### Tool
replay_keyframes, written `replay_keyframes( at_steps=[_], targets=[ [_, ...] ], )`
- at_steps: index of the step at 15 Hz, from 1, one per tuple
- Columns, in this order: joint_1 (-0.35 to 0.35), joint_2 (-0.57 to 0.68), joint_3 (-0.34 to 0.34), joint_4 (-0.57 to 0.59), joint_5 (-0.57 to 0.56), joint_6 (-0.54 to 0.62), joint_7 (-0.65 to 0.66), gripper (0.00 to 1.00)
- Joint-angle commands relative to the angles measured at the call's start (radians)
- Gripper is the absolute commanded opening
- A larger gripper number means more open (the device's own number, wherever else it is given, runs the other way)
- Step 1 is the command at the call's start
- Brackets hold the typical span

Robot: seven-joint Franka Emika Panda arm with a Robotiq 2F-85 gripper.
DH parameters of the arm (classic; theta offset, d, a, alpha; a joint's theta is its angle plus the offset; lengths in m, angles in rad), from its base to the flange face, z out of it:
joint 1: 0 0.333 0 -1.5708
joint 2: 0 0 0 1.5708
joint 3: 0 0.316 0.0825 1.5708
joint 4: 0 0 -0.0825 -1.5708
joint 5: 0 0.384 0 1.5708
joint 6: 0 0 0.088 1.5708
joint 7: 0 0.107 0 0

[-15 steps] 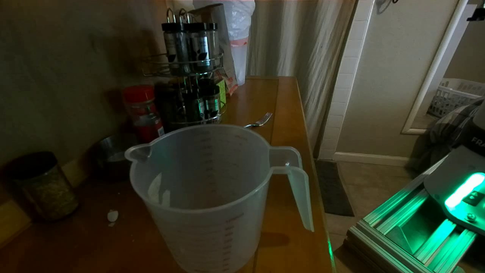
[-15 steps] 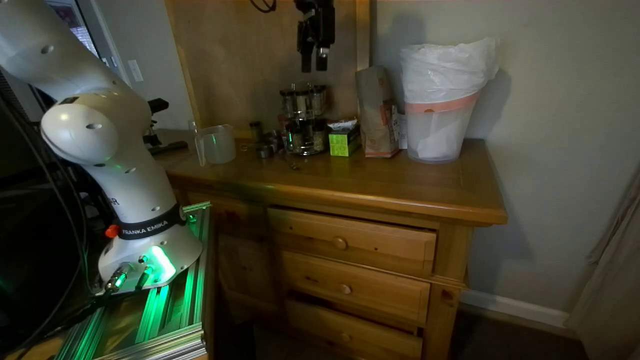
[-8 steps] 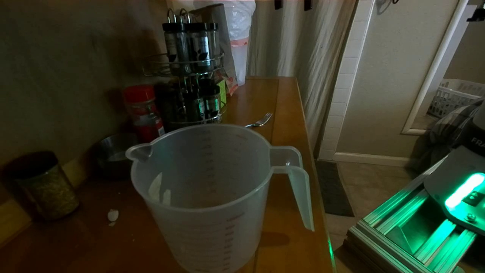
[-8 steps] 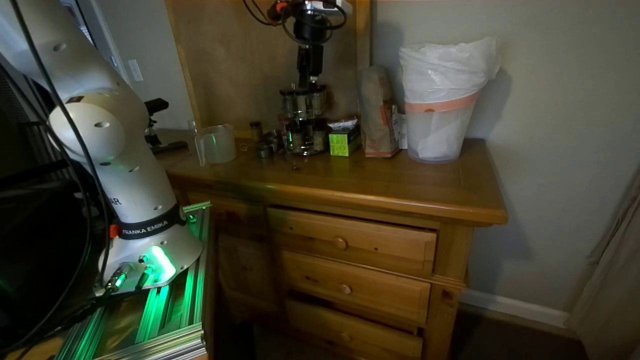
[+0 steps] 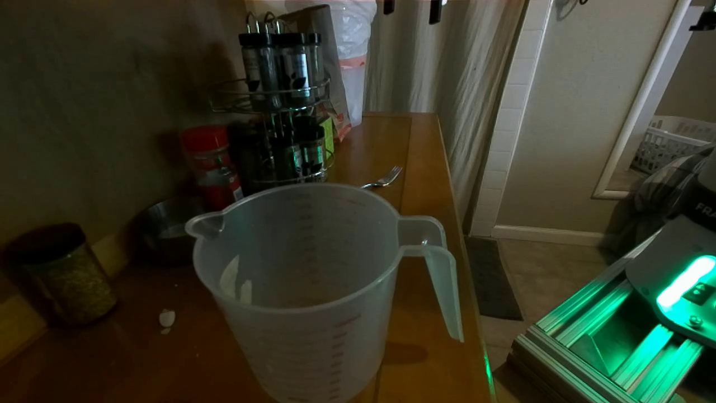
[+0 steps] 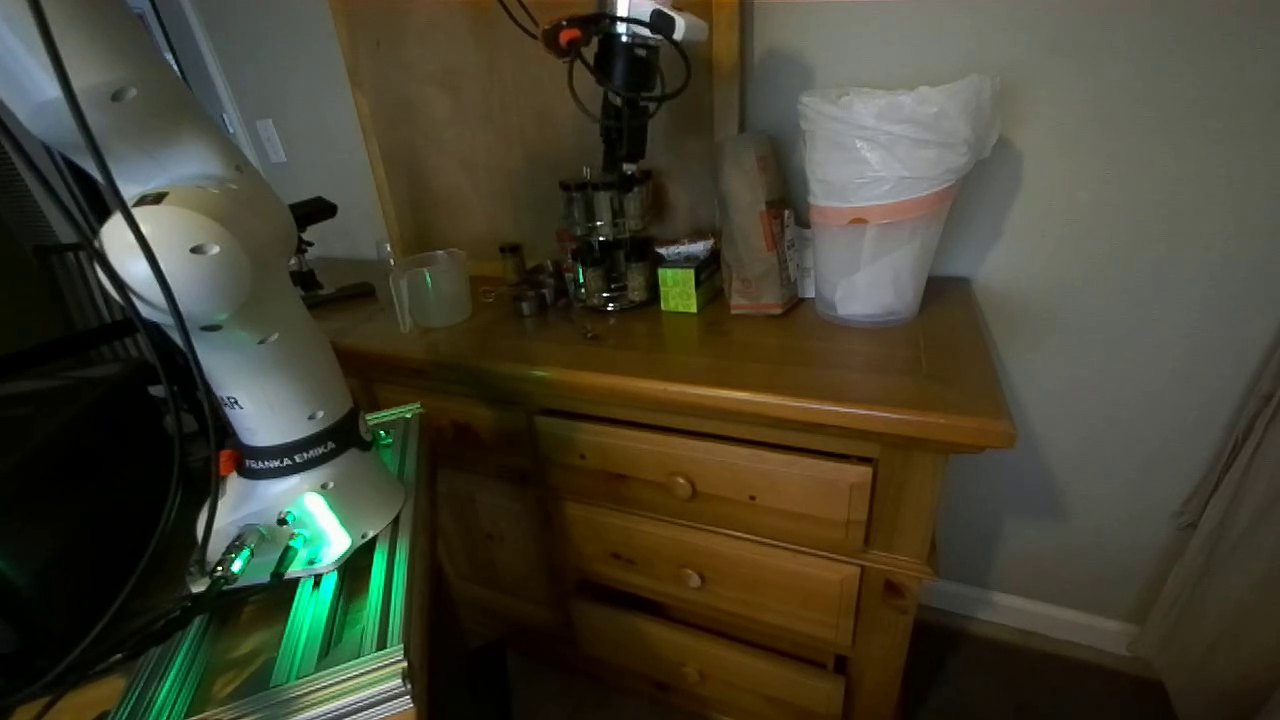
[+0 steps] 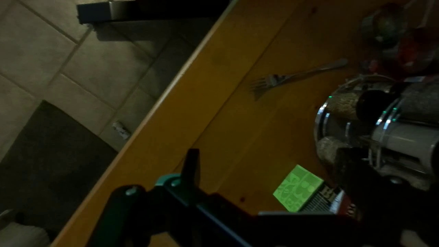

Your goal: Remove one container from the seasoning rack and put it on the table

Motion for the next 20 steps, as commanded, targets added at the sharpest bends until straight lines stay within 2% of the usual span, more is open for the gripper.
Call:
replay_keyframes(
  at_steps=[1,3,6,8,11,16,20],
  targets=[
    [0.016,0.051,-0.038,-0.011,0.186,0.086,-0.113,1.00],
    [0.017,0.078,-0.053,-0.014,0.284,0.103,-0.210,1.00],
    [0.013,0.125,-0.075,-0.006,0.388,0.046,-0.385,1.00],
    [0.004,0.110,-0.060,-0.010,0.330,0.059,-0.321,1.00],
    [0.003,0.122,-0.060,-0.011,0.330,0.057,-0.327,1.00],
    [0.017,0.191,-0.052,-0.036,0.506,0.137,-0.365,1.00],
    [0.022,0.236,-0.032,-0.038,0.574,0.192,-0.376,1.00]
  ],
)
